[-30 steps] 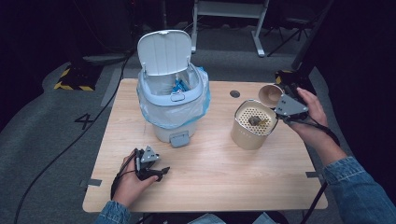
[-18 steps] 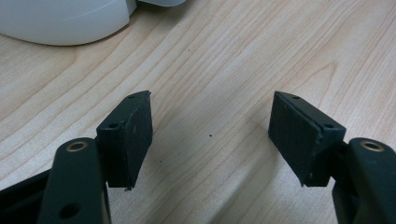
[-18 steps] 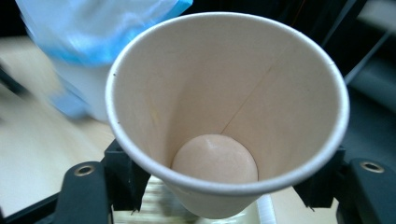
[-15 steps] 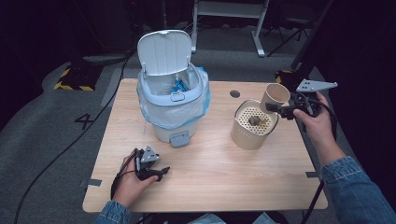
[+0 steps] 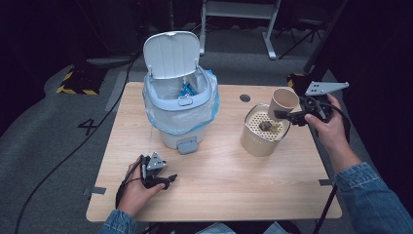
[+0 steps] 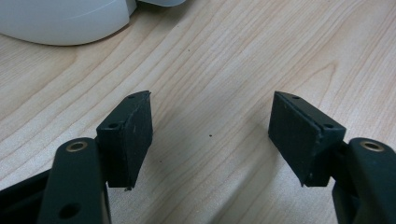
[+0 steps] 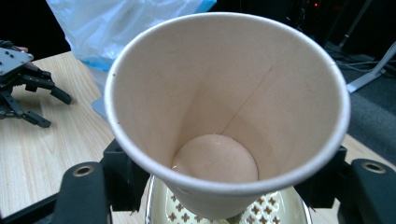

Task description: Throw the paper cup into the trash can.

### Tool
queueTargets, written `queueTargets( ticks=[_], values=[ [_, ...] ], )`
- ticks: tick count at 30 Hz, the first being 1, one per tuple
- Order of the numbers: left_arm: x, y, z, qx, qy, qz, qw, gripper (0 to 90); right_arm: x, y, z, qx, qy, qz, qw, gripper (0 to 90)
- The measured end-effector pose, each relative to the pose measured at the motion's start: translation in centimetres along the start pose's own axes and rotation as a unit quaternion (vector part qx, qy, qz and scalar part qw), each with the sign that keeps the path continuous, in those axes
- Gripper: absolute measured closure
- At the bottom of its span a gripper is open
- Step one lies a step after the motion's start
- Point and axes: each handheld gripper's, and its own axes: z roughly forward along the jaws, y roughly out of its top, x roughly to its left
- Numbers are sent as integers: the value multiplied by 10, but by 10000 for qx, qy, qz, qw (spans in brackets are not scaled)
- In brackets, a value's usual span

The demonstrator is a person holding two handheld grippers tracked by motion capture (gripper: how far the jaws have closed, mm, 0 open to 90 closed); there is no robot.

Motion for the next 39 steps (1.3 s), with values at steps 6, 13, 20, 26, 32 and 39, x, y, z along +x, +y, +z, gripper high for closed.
queueTargets(
  ticks=[6, 13, 20, 26, 32, 39],
  values=[
    [0, 0, 0, 2, 3, 10, 10000, 311, 1, 23, 1, -116, 169, -106, 9997, 313],
    [0, 0, 0, 0, 6, 2, 10000, 312, 6, 55, 12, -182, 324, -254, 9990, 308],
    [0, 0, 0, 5, 10, 22, 10000, 313, 13, 88, 29, -293, 616, -314, 9972, 303],
    [1, 0, 0, 7, -4, 22, 10000, 311, 17, 116, 48, -276, 722, -378, 9963, 302],
    [1, 1, 0, 3, 7, 52, 10000, 309, 22, 139, 73, -294, 716, -352, 9964, 300],
    [1, 1, 1, -4, 0, 32, 10000, 307, 31, 157, 105, -517, 702, -283, 9958, 298]
  ],
)
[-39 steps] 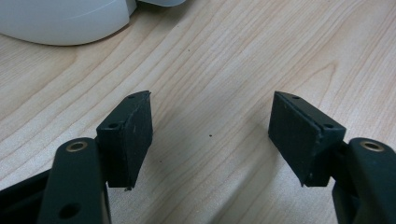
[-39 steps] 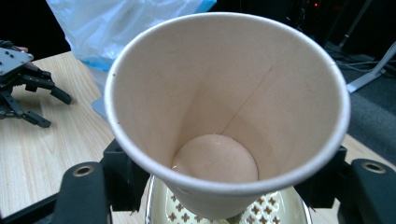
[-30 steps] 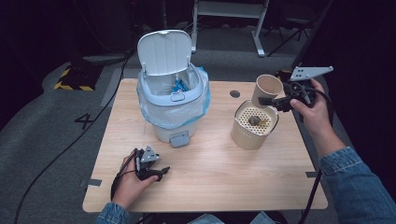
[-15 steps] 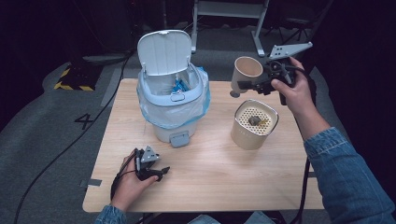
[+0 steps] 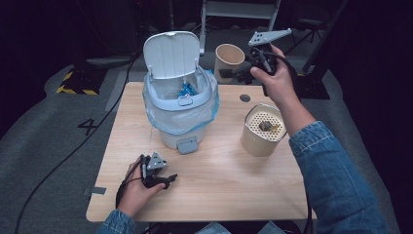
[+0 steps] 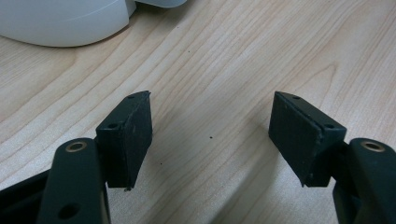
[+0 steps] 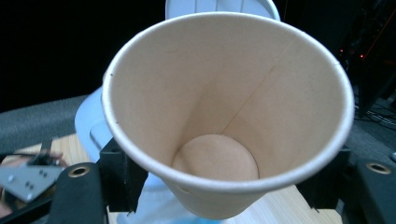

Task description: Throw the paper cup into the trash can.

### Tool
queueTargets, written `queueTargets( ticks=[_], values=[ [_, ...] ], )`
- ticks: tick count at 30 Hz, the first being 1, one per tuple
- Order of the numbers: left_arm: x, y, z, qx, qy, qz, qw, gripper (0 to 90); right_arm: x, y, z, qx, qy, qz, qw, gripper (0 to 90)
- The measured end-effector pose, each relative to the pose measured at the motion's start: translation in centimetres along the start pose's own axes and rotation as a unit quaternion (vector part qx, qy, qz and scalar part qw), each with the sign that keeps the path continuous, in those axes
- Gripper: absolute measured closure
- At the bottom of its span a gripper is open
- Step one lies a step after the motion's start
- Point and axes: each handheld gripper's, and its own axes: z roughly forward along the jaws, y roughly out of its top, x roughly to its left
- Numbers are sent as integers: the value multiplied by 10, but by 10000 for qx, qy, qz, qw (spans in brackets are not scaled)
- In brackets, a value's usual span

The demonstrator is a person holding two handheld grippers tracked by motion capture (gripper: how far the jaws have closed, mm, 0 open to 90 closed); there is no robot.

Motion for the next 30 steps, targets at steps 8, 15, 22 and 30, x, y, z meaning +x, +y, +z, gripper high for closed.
queueTargets(
  ticks=[8, 15, 22, 30],
  values=[
    [0, 1, 1, 6, -1, -3, 10000, 305, 5, 8, 38, -358, 73, 152, 9992, 294],
    [1, 3, 3, 7, 18, -3, 10000, 306, 8, 8, 67, -257, 76, 257, 9993, 293],
    [1, 4, 3, 11, 14, -2, 10000, 305, 8, 5, 86, 12, -57, 235, 9997, 293],
    [1, 4, 3, 14, 15, 4, 10000, 305, 10, 0, 103, 172, -96, 104, 9998, 224]
  ],
)
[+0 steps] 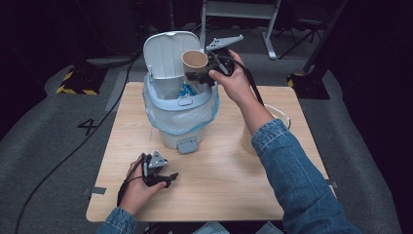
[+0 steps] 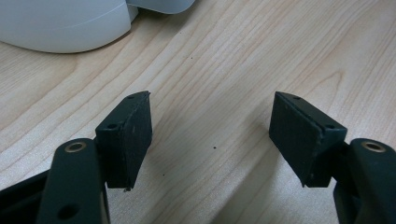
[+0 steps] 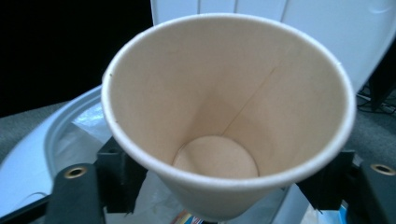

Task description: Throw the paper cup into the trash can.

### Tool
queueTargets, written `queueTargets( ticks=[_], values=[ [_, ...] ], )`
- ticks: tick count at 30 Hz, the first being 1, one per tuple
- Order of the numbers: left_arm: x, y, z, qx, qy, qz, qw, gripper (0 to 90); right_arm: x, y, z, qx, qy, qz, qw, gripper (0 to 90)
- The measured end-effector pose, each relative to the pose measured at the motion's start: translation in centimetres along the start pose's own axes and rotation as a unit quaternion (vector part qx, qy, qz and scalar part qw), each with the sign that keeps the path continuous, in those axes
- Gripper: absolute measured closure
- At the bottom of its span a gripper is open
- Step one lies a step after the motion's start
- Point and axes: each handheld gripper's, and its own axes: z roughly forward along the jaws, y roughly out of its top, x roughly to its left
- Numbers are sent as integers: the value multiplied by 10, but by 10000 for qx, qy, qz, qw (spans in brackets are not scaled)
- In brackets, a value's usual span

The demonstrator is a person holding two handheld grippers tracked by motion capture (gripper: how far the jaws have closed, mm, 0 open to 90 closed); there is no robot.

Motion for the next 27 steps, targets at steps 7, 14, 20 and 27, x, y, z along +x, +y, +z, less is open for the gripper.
queueTargets(
  ticks=[7, 14, 20, 27],
  values=[
    [0, 0, 0, -2, 0, -3, 10000, 305, 10, -2, 8, -246, -35, -208, 9995, 158],
    [0, 0, 0, -1, 0, -2, 10000, 305, 11, 1, -6, -774, -247, -208, 9965, 168],
    [0, 0, 0, 5, 0, -7, 10000, 305, 5, -2, -22, -757, -424, -236, 9960, 202],
    [0, 0, 0, -11, 4, -12, 10000, 306, 5, -3, -59, -419, -563, -361, 9969, 343]
  ],
)
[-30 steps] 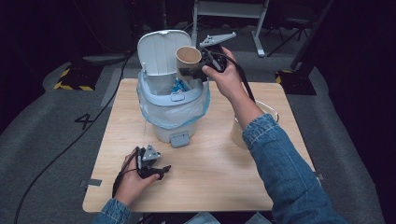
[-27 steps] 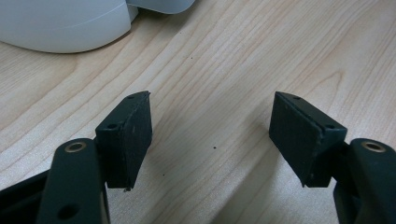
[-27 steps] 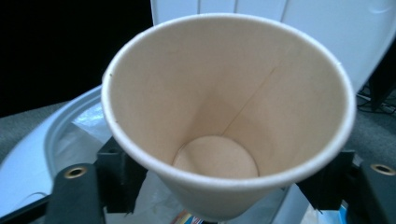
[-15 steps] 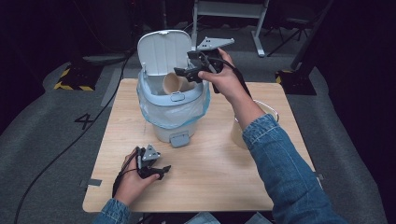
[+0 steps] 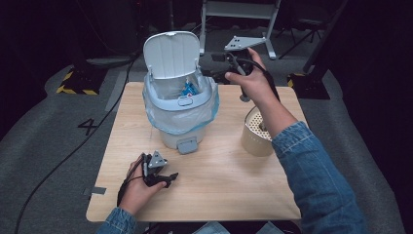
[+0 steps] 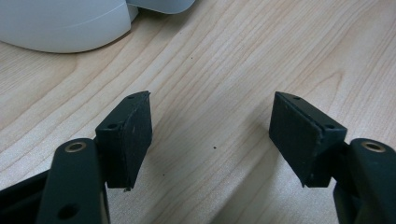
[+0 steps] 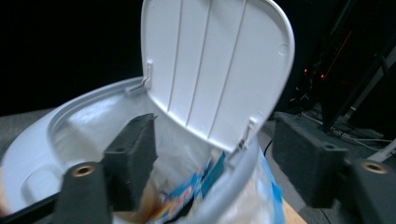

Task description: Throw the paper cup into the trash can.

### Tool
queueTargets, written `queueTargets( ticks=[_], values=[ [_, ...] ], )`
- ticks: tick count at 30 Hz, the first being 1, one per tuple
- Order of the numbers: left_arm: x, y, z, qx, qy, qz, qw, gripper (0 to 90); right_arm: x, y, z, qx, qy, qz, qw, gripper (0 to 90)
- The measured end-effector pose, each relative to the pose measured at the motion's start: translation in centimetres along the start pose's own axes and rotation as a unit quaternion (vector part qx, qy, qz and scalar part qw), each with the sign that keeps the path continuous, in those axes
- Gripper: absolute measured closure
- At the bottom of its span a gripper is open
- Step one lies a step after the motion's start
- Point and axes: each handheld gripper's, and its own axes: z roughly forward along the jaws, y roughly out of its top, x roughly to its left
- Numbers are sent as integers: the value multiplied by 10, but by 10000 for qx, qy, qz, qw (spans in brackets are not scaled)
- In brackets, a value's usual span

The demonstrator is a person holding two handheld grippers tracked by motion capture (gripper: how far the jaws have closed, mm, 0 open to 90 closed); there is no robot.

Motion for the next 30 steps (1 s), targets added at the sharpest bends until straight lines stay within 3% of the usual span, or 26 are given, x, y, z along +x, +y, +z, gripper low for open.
queueTargets(
  ticks=[11, 16, 21, 30],
  values=[
    [3, -5, -5, -19, 81, -78, 9999, 365, 0, -7, -70, 233, 199, -56, 9995, 388],
    [7, -8, -14, 157, 259, -103, 9995, 366, -3, -16, -98, 378, 66, -65, 9992, 382],
    [12, -14, -17, 75, 243, -265, 9993, 354, -9, -24, -122, 505, -57, 130, 9986, 359],
    [14, -17, -17, -4, 210, -220, 9995, 329, -13, -49, -155, 519, -306, 302, 9977, 357]
  ],
)
